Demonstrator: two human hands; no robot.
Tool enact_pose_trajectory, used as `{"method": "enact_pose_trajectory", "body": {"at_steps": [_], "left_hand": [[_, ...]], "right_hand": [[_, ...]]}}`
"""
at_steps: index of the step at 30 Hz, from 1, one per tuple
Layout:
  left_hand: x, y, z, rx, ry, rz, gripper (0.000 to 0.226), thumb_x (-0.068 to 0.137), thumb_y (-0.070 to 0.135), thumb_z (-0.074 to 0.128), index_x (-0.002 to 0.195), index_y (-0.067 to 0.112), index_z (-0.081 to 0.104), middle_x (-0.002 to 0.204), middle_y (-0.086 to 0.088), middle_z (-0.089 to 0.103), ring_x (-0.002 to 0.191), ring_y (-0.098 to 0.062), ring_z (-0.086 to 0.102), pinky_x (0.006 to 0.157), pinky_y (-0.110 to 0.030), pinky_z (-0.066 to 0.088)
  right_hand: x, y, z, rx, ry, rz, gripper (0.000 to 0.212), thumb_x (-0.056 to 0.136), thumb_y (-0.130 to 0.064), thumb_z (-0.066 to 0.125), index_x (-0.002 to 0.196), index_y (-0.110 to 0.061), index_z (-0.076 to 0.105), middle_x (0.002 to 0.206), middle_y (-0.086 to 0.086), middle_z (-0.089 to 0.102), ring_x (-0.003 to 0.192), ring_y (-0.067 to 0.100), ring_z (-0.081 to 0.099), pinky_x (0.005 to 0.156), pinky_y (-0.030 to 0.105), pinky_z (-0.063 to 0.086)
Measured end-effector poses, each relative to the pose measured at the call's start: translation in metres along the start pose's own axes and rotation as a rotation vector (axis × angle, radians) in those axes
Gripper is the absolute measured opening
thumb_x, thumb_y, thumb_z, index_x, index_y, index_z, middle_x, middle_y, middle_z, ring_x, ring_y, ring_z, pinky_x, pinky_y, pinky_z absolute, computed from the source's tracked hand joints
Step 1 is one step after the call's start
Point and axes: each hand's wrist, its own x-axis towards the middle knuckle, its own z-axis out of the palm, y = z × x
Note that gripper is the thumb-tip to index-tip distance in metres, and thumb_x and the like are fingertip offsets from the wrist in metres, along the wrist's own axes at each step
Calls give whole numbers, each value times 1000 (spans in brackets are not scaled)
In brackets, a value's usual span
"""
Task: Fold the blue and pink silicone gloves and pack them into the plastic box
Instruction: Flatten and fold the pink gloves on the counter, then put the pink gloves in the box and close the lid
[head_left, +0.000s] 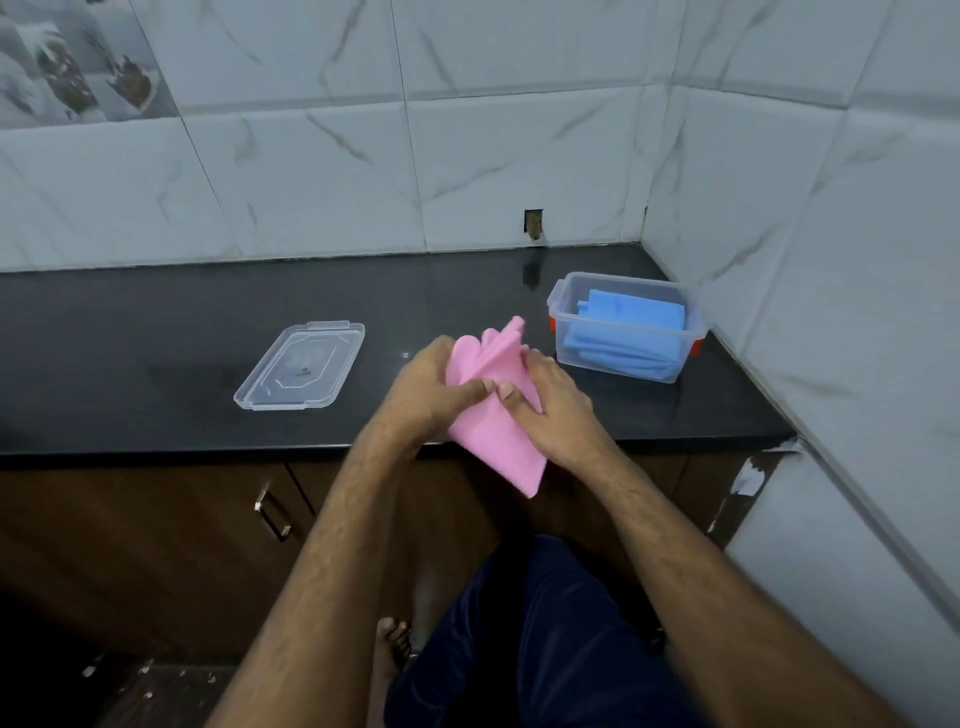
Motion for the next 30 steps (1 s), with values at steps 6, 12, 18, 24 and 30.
{"method": "enact_pose_trajectory", "body": {"at_steps": [6,12,18,24,30], "left_hand": [[-8,47,-40,128,-253,243,20,89,23,80,101,23,65,98,4,71,96,-22,70,85,-44,57],[-1,86,-59,130,-403,318,26,84,17,85,104,12,69,106,-7,75,96,-25,73,82,-40,58],[14,107,-62,233,-403,327,30,76,24,91,99,19,72,96,-8,77,91,-32,74,74,-42,60],[26,105,-54,182,-404,323,33,74,23,92,99,11,74,95,-12,77,84,-24,74,78,-47,60],[32,79,-38,-86,-338,306,35,79,33,88,103,15,71,101,-13,78,86,-20,74,71,-32,58]], "right_hand": [[-8,1,-43,788,-245,6,63,78,-60,78,134,-40,55,130,-1,68,118,12,67,95,33,57],[-12,7,-55,1022,-278,-47,57,59,-49,93,112,-32,77,119,5,75,112,20,71,89,33,59],[-13,-7,-81,948,-185,-71,67,57,-51,95,112,-21,70,110,7,74,104,24,71,87,42,61],[-19,-19,-103,837,-201,-111,48,82,-46,81,127,-38,68,121,3,74,111,24,72,86,39,61],[-15,-19,-115,748,-71,-75,29,93,-32,74,121,-26,73,112,6,77,106,28,73,93,46,59]]}}
